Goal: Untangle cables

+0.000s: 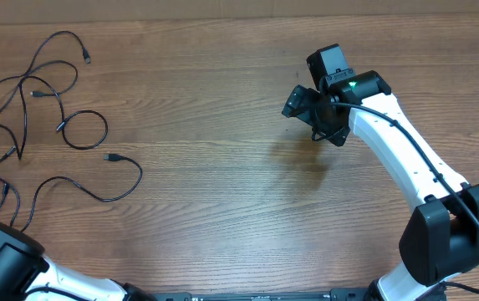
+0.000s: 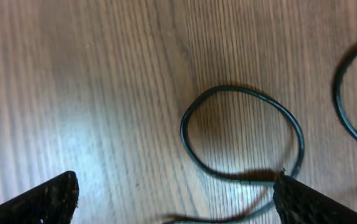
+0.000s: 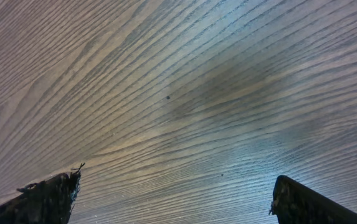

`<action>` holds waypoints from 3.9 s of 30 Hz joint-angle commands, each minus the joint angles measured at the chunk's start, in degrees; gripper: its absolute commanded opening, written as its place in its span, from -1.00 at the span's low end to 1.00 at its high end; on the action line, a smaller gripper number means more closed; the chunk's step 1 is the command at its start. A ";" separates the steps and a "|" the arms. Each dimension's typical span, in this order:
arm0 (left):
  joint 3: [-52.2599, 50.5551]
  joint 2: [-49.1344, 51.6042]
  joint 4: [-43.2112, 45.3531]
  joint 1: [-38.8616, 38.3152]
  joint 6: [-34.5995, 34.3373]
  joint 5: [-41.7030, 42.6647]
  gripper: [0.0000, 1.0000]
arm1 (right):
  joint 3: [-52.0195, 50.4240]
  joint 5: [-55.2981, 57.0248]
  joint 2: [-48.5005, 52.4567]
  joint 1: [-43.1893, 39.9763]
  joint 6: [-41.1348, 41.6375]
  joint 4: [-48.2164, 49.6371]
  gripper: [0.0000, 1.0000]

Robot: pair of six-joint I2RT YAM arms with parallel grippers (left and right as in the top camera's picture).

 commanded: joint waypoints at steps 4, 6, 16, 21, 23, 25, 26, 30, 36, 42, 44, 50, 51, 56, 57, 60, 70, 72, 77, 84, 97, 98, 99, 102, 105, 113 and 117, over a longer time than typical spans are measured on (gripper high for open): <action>1.01 7.93 2.03 -0.02 -1.27 1.68 1.00 | 0.07 -0.11 -0.13 -0.15 -0.44 0.35 1.00; 1.01 9.16 2.93 0.00 -1.27 1.66 1.00 | 0.07 -0.11 -0.13 -0.15 -0.44 0.48 1.00; 0.98 9.99 4.63 0.33 -1.25 -0.35 0.34 | 0.07 -0.13 -0.13 -0.15 -0.24 0.76 1.00; 0.83 10.05 3.52 1.77 -1.27 -0.44 -0.03 | 0.07 -0.15 -0.13 -0.15 -0.24 0.61 1.00; 0.83 10.05 3.19 2.69 -1.27 -0.46 -0.30 | 0.07 -0.15 -0.13 -0.15 -0.26 0.55 1.00; 0.83 10.05 2.93 3.98 -1.27 -0.44 -0.52 | 0.07 -0.15 -0.13 -0.15 -0.24 0.55 1.00; 0.68 10.05 2.97 4.61 -1.29 -0.42 -0.52 | 0.07 -0.13 -0.13 -0.15 -0.24 0.55 1.00; -0.57 10.05 4.37 6.27 -2.12 1.38 -0.45 | 0.07 -0.13 -0.13 -0.15 -0.26 0.57 1.00; -0.68 10.05 5.57 6.38 -2.10 3.43 -0.37 | 0.07 -0.15 -0.13 -0.15 -0.24 0.72 1.00; -0.68 10.05 6.25 6.40 -1.66 3.43 -0.18 | 0.07 -0.15 -0.13 -0.15 -0.26 0.70 1.00; -0.66 10.03 6.01 6.54 -1.66 3.41 -0.13 | 0.07 -0.15 -0.13 -0.15 -0.26 0.74 1.00; 0.04 4.83 2.56 6.47 -3.63 4.92 0.22 | 0.07 -1.60 -0.13 -0.15 -0.28 1.60 1.00; 0.04 4.04 2.49 6.47 -3.63 5.55 0.23 | 0.07 -1.60 -0.13 -0.15 -0.31 1.57 1.00; 0.04 -5.29 0.09 6.40 -3.63 11.15 0.34 | 0.07 -1.60 -0.13 -0.15 -0.50 0.68 1.00; 0.04 -7.67 -0.09 6.29 -3.63 13.75 0.36 | 0.07 -1.62 -0.13 -0.15 -0.50 0.26 1.00; 0.04 -12.83 -0.11 5.92 -3.63 21.57 0.58 | 0.07 -1.60 -0.13 -0.15 -0.50 -1.11 1.00; 0.04 -27.47 -8.04 -9.27 -3.63 28.39 1.00 | 0.07 -1.60 -0.70 -0.15 -1.57 -5.99 1.00; 0.04 -30.14 -10.40 -17.25 -3.65 24.24 1.00 | 0.07 -1.60 -1.55 -0.15 -2.73 -7.08 1.00; 0.02 -33.31 -16.28 -35.52 -7.39 11.23 0.99 | 0.07 -1.57 -4.96 -0.13 -3.28 -9.20 1.00; -0.57 -33.16 -19.61 -53.40 -9.60 10.05 0.95 | 0.07 3.48 -11.28 5.77 -4.76 -15.58 1.00; -0.57 -33.14 -20.68 -66.49 -9.16 8.15 0.99 | 0.09 5.97 -24.65 9.68 -12.70 -18.43 1.00; -0.57 -33.14 -20.70 -66.49 -9.16 8.13 0.99 | 0.09 5.95 -25.92 8.44 -13.94 -18.56 1.00; -0.57 -33.14 -20.70 -66.49 -9.16 8.15 0.99 | 0.09 5.95 -27.52 6.73 -15.54 -18.69 1.00; -0.57 -33.14 -20.70 -66.49 -9.16 8.15 0.99 | 0.09 5.95 -33.62 0.98 -18.12 -19.98 1.00; -0.57 -33.14 -20.68 -66.49 -9.16 8.15 0.99 | 0.09 5.97 -39.08 -2.01 -18.47 -21.94 1.00; -0.57 -33.14 -20.68 -66.49 -9.18 8.15 0.99 | 0.07 5.99 -53.94 -2.82 -15.63 -25.70 1.00; -0.57 -33.14 -20.68 -66.49 -9.18 8.15 0.99 | 0.07 5.97 -54.84 -2.82 -15.63 -27.34 1.00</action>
